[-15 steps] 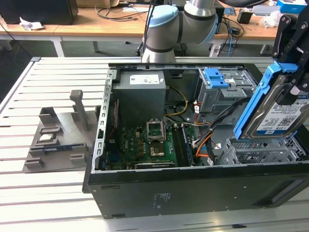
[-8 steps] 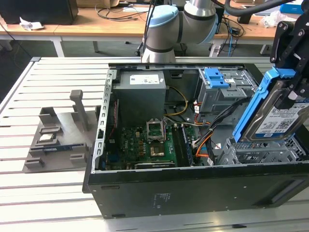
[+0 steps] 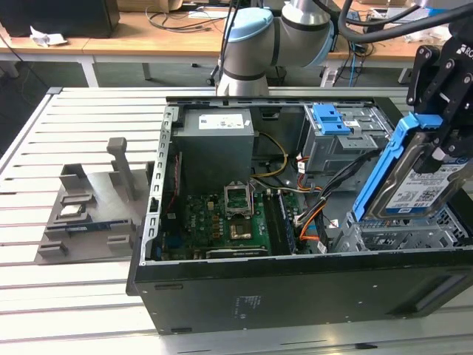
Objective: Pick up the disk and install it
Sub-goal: 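Insert the disk into the insertion slot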
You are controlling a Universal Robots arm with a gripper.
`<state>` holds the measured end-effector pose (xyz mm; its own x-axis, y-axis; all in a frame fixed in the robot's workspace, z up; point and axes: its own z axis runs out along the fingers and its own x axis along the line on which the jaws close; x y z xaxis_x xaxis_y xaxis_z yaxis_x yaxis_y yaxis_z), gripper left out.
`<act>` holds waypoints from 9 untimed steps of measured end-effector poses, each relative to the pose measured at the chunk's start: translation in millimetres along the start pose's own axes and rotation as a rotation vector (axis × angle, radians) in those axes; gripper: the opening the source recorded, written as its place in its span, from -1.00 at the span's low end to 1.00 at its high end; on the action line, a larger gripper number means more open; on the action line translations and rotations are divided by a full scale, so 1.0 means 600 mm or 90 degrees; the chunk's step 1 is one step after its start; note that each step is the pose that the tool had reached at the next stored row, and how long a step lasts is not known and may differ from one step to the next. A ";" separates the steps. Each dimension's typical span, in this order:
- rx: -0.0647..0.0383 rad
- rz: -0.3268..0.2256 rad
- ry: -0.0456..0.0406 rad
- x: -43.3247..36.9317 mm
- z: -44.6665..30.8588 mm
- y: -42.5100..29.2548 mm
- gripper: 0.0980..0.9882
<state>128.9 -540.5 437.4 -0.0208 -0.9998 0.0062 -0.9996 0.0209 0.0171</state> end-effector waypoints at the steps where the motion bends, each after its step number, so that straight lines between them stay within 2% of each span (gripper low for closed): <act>1: 0.000 0.000 0.0005 0.000 0.001 0.000 -0.40; 3: 0.000 0.000 0.0031 0.000 0.005 -0.001 -0.40; 7: 0.000 0.000 0.0044 0.001 0.011 -0.001 -0.40; 9: 0.000 0.000 0.0050 0.000 0.019 -0.001 -0.40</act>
<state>129.4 -540.9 426.0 -0.0202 -0.9997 0.0141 -0.9996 0.0204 0.0169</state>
